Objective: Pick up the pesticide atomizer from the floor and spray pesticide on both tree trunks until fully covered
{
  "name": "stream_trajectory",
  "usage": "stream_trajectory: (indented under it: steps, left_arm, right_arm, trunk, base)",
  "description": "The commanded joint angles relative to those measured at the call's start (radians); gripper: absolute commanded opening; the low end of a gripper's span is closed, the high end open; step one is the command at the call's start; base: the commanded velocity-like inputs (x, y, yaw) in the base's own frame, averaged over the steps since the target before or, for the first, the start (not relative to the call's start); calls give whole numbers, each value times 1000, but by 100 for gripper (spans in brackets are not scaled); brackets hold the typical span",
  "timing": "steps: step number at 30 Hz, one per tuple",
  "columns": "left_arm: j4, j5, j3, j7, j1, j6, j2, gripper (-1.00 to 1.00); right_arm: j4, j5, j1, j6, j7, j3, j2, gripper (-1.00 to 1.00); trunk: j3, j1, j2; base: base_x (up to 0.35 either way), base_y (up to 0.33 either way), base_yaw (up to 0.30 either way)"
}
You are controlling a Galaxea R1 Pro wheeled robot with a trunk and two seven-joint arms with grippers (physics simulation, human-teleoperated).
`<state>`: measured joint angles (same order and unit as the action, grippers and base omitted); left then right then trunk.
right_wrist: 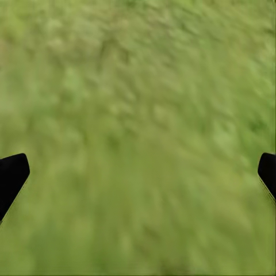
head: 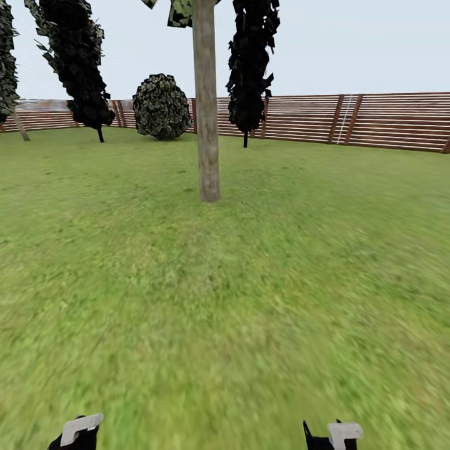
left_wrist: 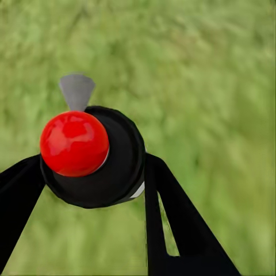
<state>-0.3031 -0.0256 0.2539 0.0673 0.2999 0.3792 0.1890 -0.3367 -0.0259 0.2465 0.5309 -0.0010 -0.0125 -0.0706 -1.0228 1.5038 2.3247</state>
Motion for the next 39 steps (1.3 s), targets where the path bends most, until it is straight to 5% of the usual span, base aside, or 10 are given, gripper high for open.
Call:
stream_trajectory:
  steps: [1,39]
  left_arm:
    - [1,-3,5,7,1,3,0,-100]
    - [1,-4,5,6,1,3,0,-100]
  right_arm:
    - [1,-3,1,3,0,-1,0,100]
    - [1,-2,1,3,-2,0,0,100]
  trunk:
    - [-1,0,0]
    - [-1,0,0]
  base:
    - [336,0,0]
    - [336,0,0]
